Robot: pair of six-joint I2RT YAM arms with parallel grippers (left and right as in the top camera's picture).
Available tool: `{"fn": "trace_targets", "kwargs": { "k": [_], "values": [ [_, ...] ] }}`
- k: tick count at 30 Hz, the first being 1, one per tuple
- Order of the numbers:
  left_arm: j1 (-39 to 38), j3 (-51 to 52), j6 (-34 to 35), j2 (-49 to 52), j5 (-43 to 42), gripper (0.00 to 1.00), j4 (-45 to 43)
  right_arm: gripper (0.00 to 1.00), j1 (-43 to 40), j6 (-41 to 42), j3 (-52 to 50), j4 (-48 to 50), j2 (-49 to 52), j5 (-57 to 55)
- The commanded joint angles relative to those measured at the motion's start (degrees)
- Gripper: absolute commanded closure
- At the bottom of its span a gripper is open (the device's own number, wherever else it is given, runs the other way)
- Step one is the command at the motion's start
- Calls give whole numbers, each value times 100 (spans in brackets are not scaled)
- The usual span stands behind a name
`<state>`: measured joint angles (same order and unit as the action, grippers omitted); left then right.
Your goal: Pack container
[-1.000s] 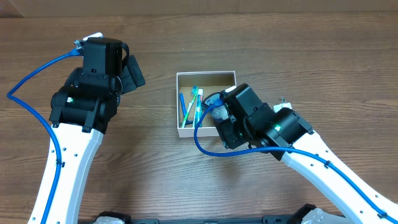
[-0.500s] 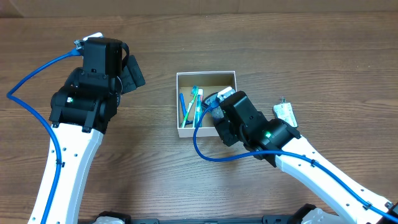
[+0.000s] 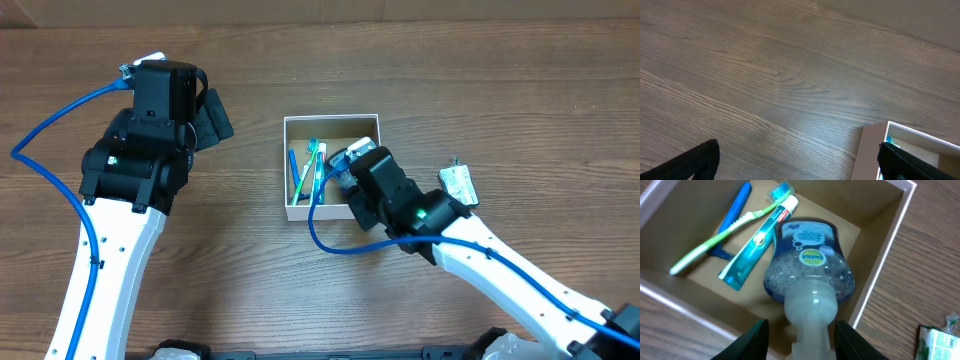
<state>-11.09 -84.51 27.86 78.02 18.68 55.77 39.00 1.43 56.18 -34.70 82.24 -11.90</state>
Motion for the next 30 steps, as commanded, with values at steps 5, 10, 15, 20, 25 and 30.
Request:
{"fn": "trace_targets", "kwargs": {
  "k": [5, 10, 15, 20, 25, 30],
  "values": [
    [22, -61, -129, 39, 57, 0, -9, 59, 20, 2, -63, 197, 302, 7],
    [22, -61, -129, 39, 57, 0, -9, 64, 20, 2, -61, 168, 295, -210],
    [22, -61, -129, 39, 57, 0, -9, 64, 20, 2, -61, 170, 295, -221],
    [22, -61, -129, 39, 57, 0, -9, 58, 20, 151, 155, 129, 68, -229],
    [22, -61, -129, 39, 57, 0, -9, 48, -122, 1021, 767, -540, -750, -903],
    [22, -61, -129, 39, 57, 0, -9, 37, -1152, 1668, 861, -1622, -1410, -1045]
  ]
}}
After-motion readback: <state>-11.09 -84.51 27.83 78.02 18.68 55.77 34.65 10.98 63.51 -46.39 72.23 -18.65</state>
